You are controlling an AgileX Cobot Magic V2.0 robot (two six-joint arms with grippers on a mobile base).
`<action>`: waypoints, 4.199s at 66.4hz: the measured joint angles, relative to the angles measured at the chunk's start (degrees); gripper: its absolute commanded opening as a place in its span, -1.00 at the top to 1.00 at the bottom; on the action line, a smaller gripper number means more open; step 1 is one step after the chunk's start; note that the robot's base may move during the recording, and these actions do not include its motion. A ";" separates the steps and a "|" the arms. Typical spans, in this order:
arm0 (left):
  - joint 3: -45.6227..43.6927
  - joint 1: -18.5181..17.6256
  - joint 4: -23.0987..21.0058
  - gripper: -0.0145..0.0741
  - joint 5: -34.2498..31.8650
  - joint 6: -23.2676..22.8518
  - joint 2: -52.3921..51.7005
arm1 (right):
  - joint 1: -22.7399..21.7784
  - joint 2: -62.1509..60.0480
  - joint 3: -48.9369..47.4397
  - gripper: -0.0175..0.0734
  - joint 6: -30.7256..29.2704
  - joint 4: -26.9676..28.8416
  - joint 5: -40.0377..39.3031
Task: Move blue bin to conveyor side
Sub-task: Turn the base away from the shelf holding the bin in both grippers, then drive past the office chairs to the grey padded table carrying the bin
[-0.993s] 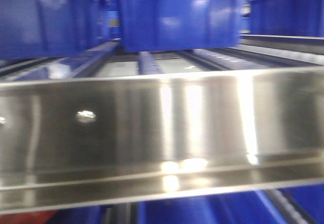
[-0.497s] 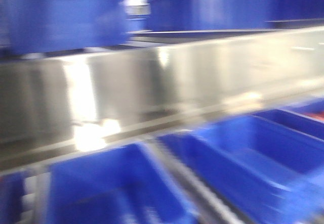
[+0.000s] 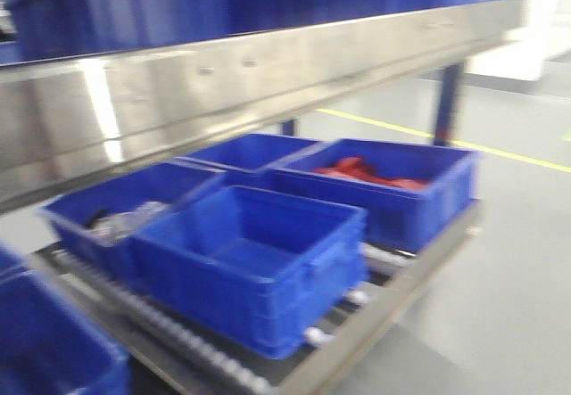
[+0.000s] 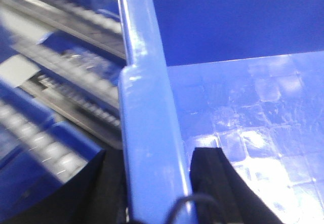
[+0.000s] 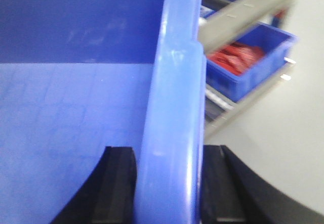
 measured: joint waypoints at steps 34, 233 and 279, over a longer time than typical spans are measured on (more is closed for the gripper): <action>0.00 0.00 0.00 0.67 0.00 0.00 0.00 | 0.00 0.00 0.00 0.79 0.00 0.00 0.00; 0.00 0.00 0.11 0.67 0.11 0.00 0.00 | 0.00 0.00 0.00 0.79 0.00 0.22 0.75; 0.00 0.00 0.33 0.67 0.00 0.00 0.00 | 0.00 0.00 0.00 0.79 0.00 0.32 0.75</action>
